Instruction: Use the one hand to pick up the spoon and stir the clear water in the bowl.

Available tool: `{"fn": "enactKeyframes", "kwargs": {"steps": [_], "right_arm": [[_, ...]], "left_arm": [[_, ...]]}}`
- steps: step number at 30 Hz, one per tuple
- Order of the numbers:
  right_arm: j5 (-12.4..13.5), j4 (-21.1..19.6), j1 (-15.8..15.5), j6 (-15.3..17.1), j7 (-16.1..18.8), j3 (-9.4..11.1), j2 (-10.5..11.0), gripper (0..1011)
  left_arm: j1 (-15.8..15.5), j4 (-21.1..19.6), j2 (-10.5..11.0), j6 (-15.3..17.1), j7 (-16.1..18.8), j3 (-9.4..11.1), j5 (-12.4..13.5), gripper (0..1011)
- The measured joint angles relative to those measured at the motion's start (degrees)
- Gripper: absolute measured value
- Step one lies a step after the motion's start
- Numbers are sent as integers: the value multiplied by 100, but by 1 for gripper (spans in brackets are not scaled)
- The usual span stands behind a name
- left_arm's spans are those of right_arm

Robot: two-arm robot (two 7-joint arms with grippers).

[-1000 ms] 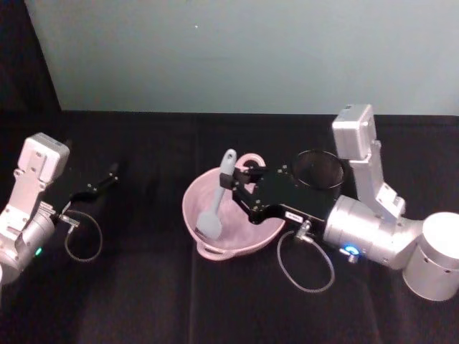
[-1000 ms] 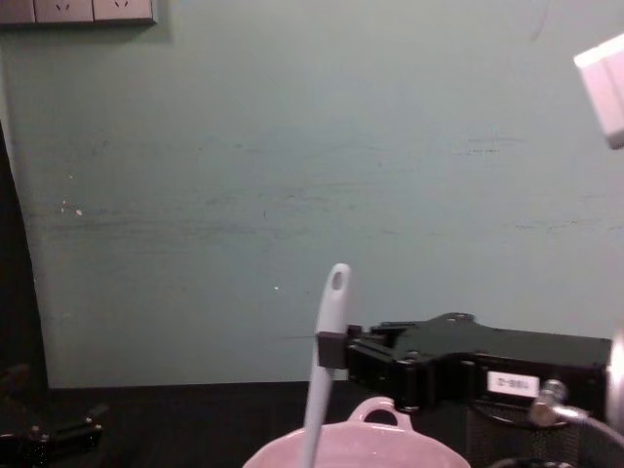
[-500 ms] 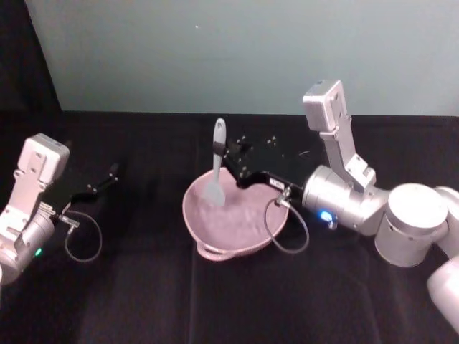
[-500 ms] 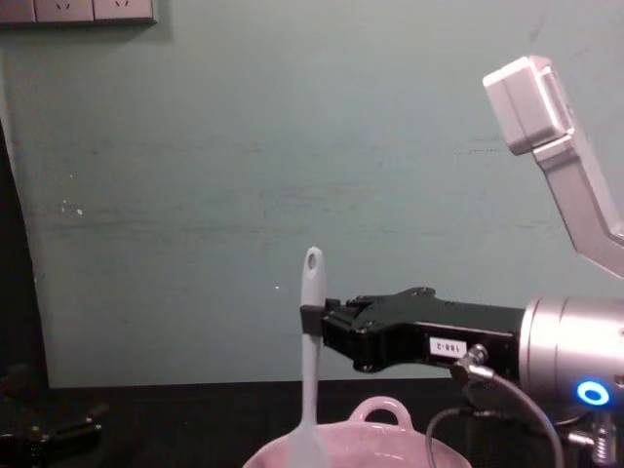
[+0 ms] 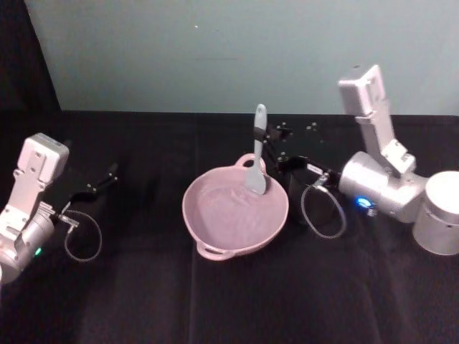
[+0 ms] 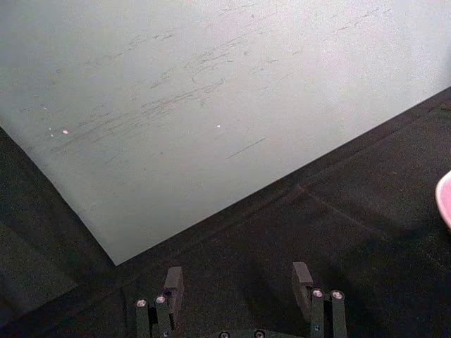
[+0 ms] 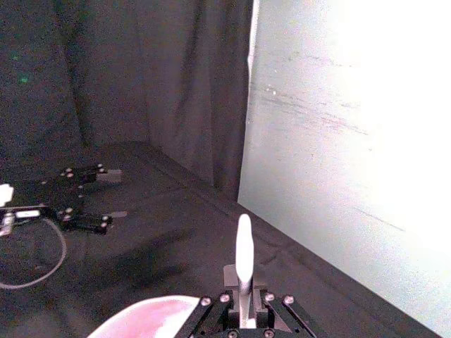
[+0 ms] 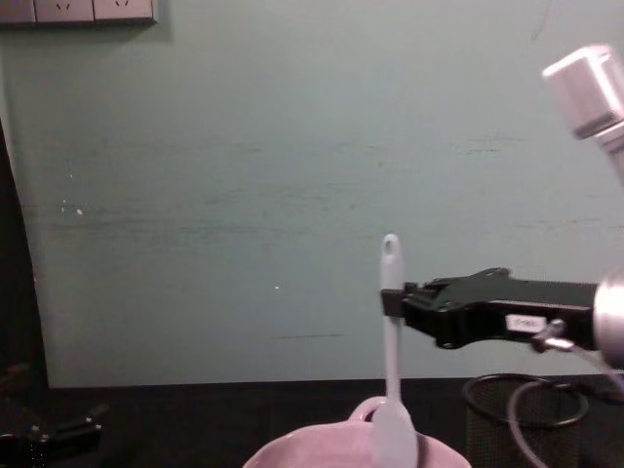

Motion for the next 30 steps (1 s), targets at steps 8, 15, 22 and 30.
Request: {"fn": "enactKeyframes", "kwargs": {"steps": [8,15,22,30], "right_arm": [[406,-855,-522,391,270,202,512,110],[690,-1218,-758,539,364,81,613,110],[801,-1171,-687,561,364,-184,443,110],[610,-638,-297,319,180,-458,7,110]], "left_arm": [[0,0,0,0,0,0,0,1011],[0,0,0,0,0,0,0,1011],[0,0,0,0,0,0,0,1011],[0,0,0,0,0,0,0,1011]]}}
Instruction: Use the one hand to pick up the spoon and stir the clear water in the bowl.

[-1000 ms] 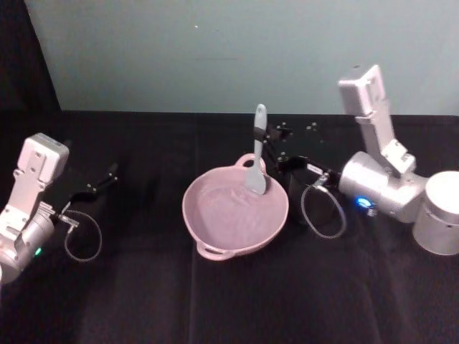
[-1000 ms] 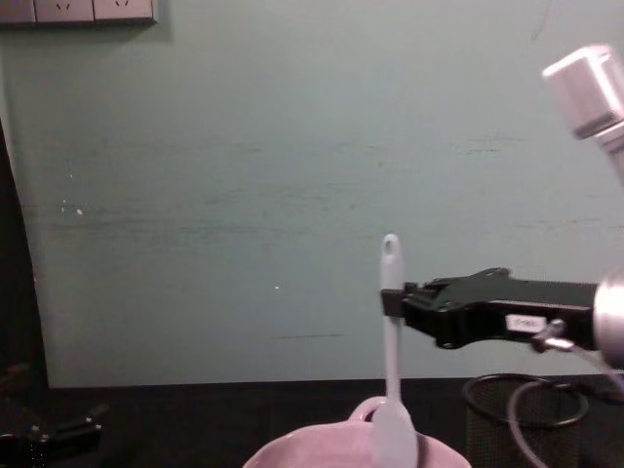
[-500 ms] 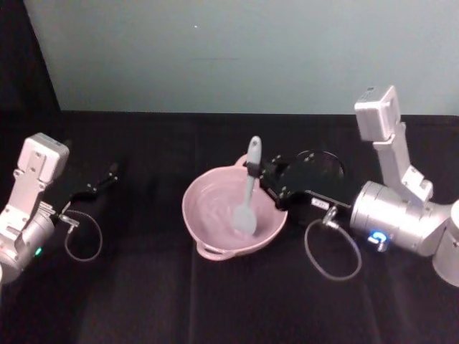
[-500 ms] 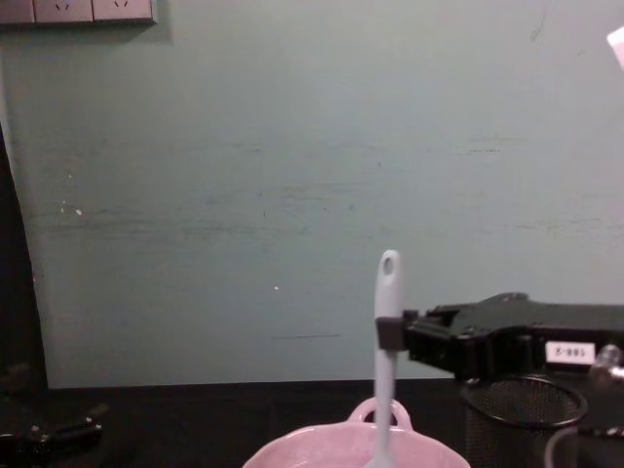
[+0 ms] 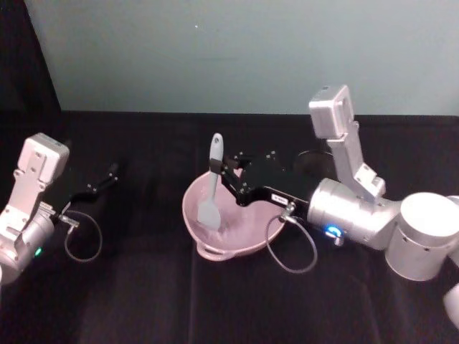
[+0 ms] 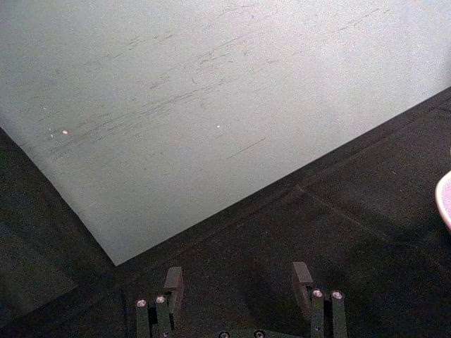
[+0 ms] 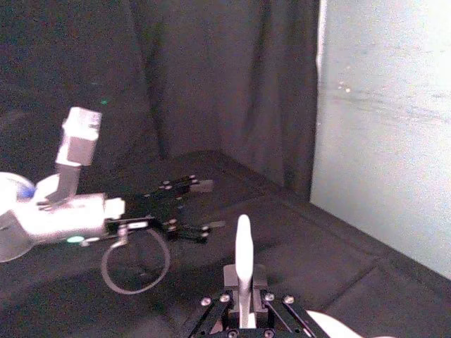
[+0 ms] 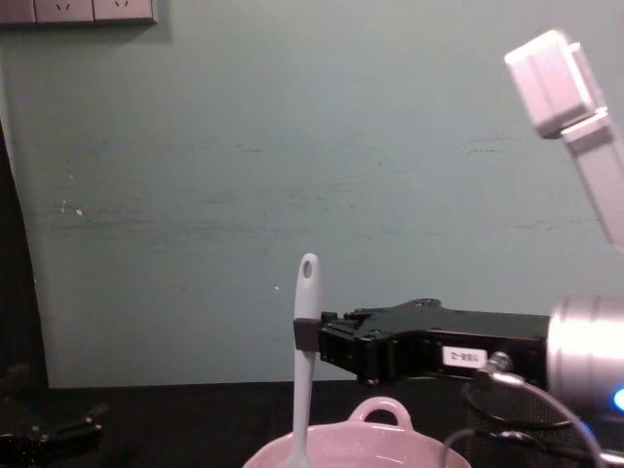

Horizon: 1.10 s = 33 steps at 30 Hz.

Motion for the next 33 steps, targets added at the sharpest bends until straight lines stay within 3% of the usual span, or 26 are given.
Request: {"fn": "enactKeyframes", "kwargs": {"steps": [8,16,22,27,33], "right_arm": [[-302,584,322,-183,-278,50,-275,110],[-515,757,370,-202,-454,277,-227,110],[-497,454,180,-31,-372,476,27,110],[-299,-74,-150,127,-179,592,296,110],[-160,-505,-408,198,-41,486,421,110]], "left_arm": [[0,0,0,0,0,0,0,1011],[0,0,0,0,0,0,0,1011],[0,0,0,0,0,0,0,1011],[0,0,0,0,0,0,0,1011],[0,0,0,0,0,0,0,1011]]}}
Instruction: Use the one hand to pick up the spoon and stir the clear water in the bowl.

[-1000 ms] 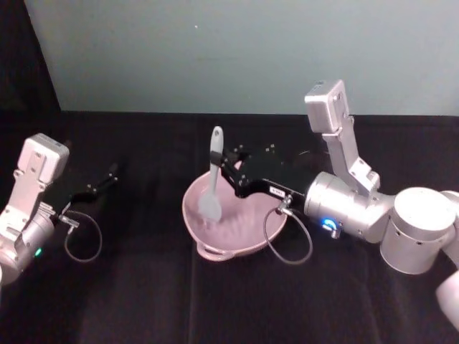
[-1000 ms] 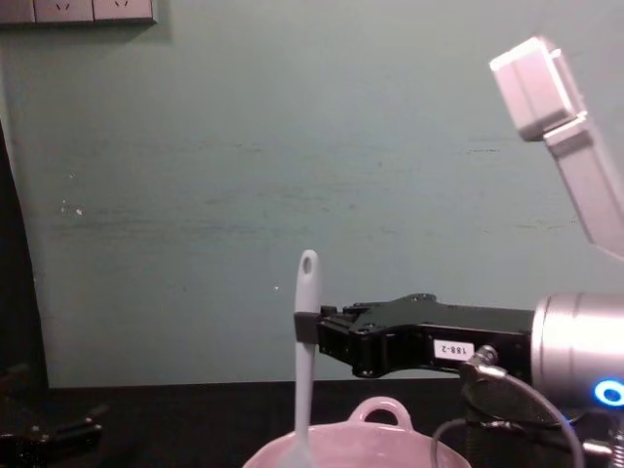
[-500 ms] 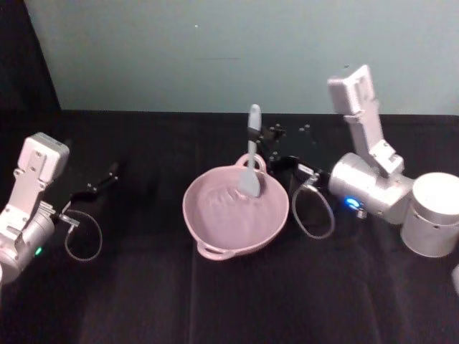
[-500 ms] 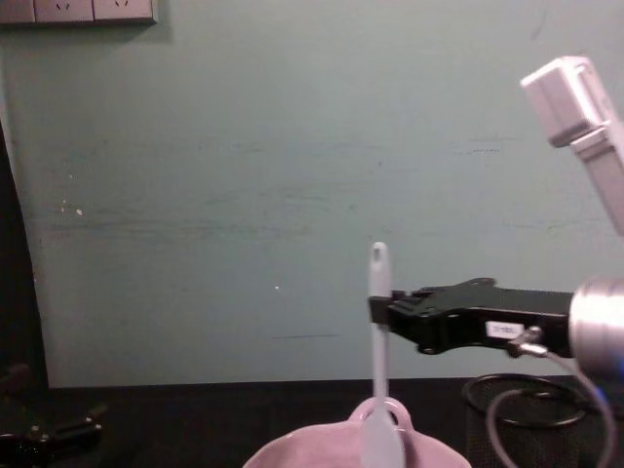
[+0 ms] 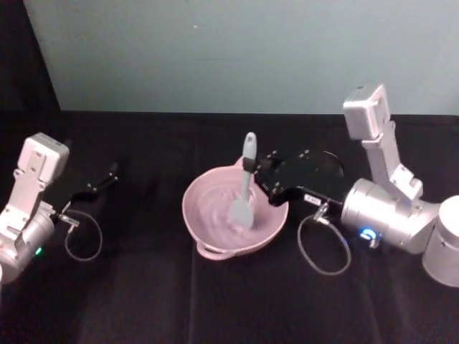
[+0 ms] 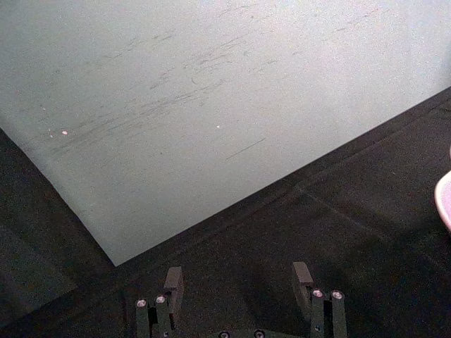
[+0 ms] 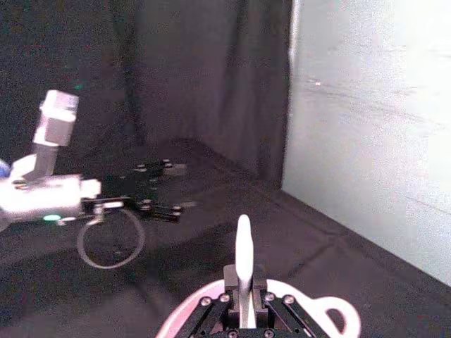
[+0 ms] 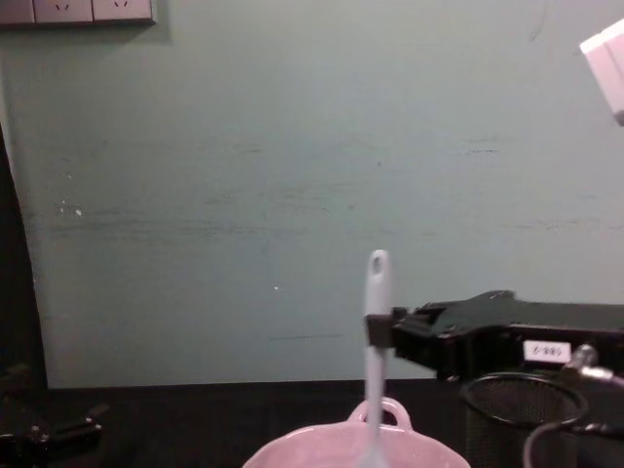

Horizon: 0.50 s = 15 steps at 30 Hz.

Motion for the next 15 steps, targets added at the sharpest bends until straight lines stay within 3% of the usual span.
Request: {"fn": "enactKeyframes", "kwargs": {"steps": [6,9,15], "right_arm": [[-28,-41,33,22,38,-239,-89,110],[-103,110,173,-5,34,-396,-255,110],[-233,508,408,-115,-87,-501,-531,110]], "left_arm": [[0,0,0,0,0,0,0,1011],[0,0,0,0,0,0,0,1011],[0,0,0,0,0,0,0,1011]]}}
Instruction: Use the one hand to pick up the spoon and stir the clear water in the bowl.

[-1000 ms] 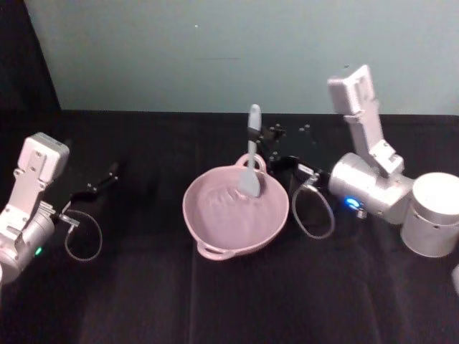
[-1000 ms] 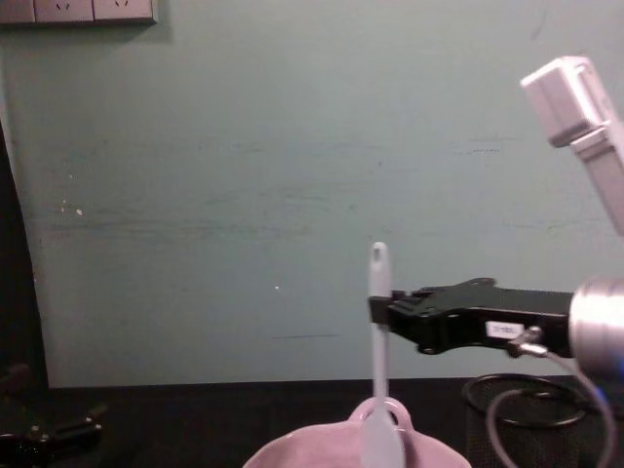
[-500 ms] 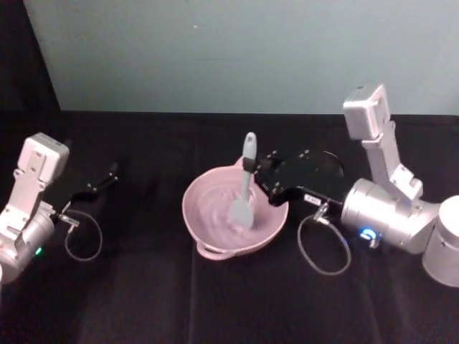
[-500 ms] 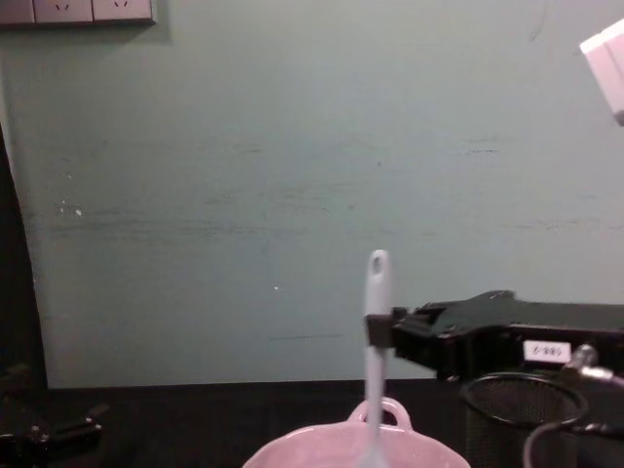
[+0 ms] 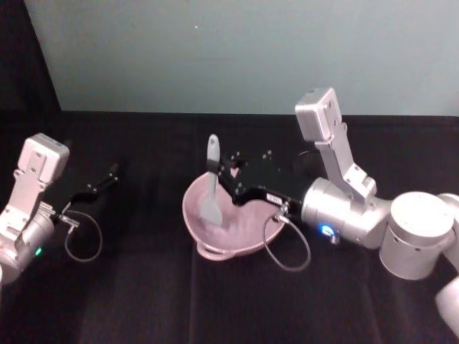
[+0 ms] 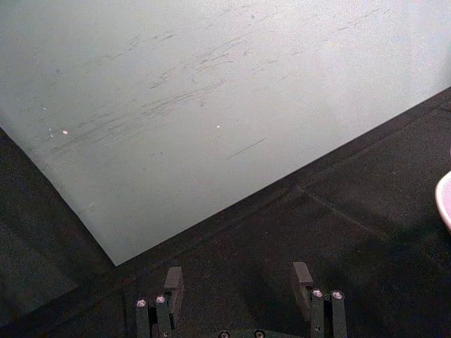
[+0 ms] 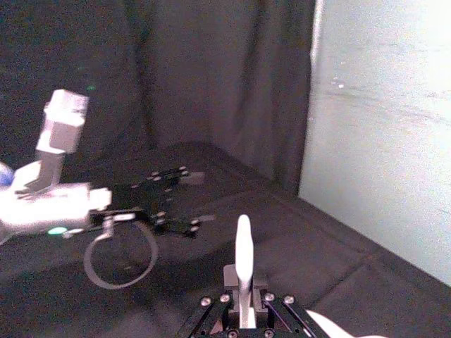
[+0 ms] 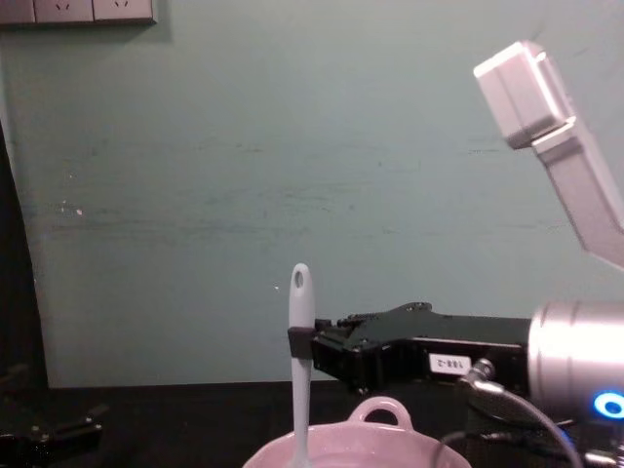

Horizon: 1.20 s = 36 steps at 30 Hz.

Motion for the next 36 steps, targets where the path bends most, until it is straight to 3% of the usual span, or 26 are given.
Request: {"fn": "enactKeyframes", "kwargs": {"steps": [8,16,27,36], "right_arm": [[-165,564,231,-258,-291,164,-319,110],[-234,665,245,-274,-365,411,-254,110],[-90,-48,-221,40,-218,669,205,110],[137,-681,-583,165,-43,565,396,110]], "left_arm": [[0,0,0,0,0,0,0,1011],[0,0,0,0,0,0,0,1011],[0,0,0,0,0,0,0,1011],[0,0,0,0,0,0,0,1011]]}}
